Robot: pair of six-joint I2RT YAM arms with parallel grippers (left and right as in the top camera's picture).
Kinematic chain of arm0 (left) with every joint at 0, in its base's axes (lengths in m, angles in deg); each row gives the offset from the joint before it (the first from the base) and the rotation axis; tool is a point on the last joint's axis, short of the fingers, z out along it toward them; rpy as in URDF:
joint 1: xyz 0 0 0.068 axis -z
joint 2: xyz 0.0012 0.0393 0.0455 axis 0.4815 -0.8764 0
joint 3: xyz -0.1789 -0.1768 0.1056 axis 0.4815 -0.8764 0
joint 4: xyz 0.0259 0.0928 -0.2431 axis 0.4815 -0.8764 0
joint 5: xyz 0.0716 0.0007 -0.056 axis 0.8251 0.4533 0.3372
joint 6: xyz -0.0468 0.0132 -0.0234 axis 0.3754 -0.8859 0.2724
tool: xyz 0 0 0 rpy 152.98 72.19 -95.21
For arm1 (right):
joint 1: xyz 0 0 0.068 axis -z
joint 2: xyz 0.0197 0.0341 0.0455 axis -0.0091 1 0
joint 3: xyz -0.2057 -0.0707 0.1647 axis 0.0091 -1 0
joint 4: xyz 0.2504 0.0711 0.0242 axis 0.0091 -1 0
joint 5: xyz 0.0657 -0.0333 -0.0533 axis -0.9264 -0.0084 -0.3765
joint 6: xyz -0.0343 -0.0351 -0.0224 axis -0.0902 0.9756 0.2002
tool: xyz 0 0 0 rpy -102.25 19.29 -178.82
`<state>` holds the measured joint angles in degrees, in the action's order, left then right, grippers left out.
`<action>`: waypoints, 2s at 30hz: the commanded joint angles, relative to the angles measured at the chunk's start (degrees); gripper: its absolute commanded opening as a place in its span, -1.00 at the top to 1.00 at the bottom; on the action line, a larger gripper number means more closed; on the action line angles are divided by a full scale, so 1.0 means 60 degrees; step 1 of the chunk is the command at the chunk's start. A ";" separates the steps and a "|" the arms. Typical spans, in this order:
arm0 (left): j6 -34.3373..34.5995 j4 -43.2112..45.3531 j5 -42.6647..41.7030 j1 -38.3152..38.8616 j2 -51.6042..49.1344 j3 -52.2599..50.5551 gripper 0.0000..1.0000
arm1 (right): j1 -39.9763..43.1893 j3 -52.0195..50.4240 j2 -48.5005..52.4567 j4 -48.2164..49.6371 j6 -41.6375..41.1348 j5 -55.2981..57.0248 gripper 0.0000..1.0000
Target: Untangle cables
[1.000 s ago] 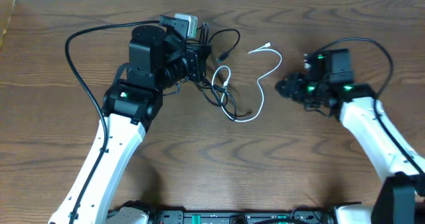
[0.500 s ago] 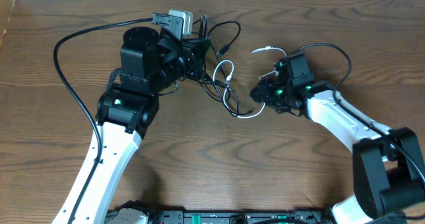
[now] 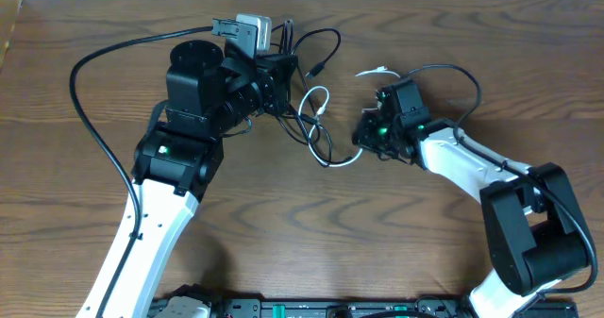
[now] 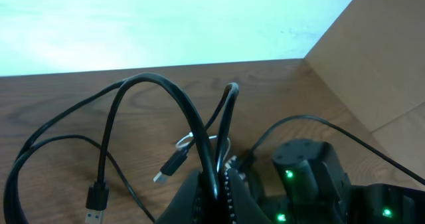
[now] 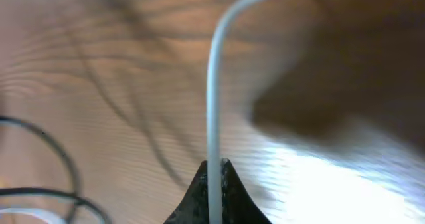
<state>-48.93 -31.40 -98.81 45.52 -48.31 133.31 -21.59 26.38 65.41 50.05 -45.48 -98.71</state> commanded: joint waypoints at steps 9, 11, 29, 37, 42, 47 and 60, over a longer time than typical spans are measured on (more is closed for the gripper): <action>-0.0335 -0.0539 0.0765 0.0022 -0.0455 -0.0025 0.84 | 0.1268 0.0102 -0.1778 0.0291 0.0266 -0.2113 0.97; -0.0361 -0.0539 0.1275 0.0018 -0.0627 -0.0025 0.84 | 0.1657 0.0102 -0.2379 -0.0168 0.0586 -0.2102 0.98; -0.1002 -0.1239 0.3738 -0.2528 -0.0936 -0.0025 0.84 | 0.8856 0.0102 -0.6156 -0.4313 0.3694 -0.3858 0.98; -0.0925 -0.1257 0.3697 -0.3861 -0.0936 -0.0025 0.84 | 1.0754 0.0102 -0.6153 -0.5082 0.4506 -0.4124 0.98; -0.0925 -0.1257 0.2878 -0.4269 -0.0936 -0.0025 0.84 | 1.1194 0.0102 -0.6153 -0.5319 0.4809 -0.4364 0.98; -0.0787 -0.1253 0.2299 -0.3971 -0.0933 -0.0025 0.84 | 1.0655 0.0102 -0.6145 -0.5370 0.5002 -0.4302 0.98; -0.0120 -0.0674 0.0951 -0.1606 -0.0933 -0.0025 0.84 | 0.8608 0.0098 -0.6003 -0.5417 0.5002 -0.2779 0.98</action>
<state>-51.90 -36.86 -88.84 32.62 -54.21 133.29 31.70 26.56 29.04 17.57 -16.44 -117.94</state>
